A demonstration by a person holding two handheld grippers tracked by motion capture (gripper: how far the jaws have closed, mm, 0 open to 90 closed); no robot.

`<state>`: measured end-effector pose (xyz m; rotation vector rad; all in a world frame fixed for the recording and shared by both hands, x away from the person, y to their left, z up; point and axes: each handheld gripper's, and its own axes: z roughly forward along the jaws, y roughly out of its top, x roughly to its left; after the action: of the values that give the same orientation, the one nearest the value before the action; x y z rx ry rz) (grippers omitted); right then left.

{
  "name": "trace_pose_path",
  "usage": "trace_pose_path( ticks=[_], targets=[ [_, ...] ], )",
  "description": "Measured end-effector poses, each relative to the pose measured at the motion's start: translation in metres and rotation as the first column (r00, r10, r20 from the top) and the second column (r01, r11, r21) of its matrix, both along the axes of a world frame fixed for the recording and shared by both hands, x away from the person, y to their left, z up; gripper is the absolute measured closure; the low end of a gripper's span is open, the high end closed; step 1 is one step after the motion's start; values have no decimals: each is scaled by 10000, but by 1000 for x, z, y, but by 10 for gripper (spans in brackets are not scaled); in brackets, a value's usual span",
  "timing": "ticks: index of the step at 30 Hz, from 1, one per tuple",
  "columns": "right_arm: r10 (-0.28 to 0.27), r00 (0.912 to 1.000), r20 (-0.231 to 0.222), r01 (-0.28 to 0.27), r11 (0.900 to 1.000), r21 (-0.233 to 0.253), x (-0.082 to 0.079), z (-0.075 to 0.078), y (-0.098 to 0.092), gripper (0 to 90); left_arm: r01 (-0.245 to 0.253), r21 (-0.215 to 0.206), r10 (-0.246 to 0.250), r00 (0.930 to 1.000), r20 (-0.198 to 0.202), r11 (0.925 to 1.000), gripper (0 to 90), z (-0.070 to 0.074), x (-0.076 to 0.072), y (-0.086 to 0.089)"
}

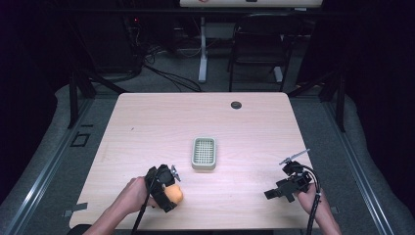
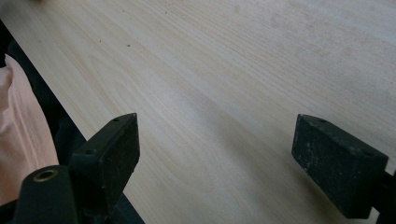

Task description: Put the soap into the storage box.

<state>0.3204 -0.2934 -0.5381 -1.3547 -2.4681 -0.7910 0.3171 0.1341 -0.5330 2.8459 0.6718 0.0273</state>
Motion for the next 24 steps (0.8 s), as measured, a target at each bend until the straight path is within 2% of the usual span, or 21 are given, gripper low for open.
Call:
trace_pose_path(
  ticks=[2, 6, 7, 13, 17, 18, 24],
  targets=[
    [-291, 9996, 64, 291, 9995, 111, -2, -1, 1, 150, 67, 12, -67, 9999, -80, 10000, 43, -2, 0, -2],
    [-59, 10000, 11, 58, 10000, 51, 0, 0, 0, 150, 125, -16, -125, 9998, -138, 9999, 92, -4, 0, -3],
    [16, 10000, 7, -16, 10000, 36, 0, -1, 0, 150, 139, 3, -139, 9998, -148, 9999, 146, -4, 0, -3],
    [-17, 10000, 4, 17, 10000, 59, 0, -1, 0, 150, 240, 61, -238, 9994, -262, 9997, 178, -6, 0, -5],
    [-41, 10000, 1, 41, 10000, 62, 0, -1, 0, 150, 318, 123, -315, 9992, -227, 9994, 207, -7, 0, -6],
    [-46, 10000, -2, 46, 10000, 62, 0, -1, 0, 150, 417, 255, -412, 9990, -199, 9988, 207, -8, 0, -7],
    [-42, 10000, 10, 42, 10000, 56, 0, -1, 0, 150, 307, 346, -307, 9995, -1, 9989, 244, -10, -2, -8]
  ],
)
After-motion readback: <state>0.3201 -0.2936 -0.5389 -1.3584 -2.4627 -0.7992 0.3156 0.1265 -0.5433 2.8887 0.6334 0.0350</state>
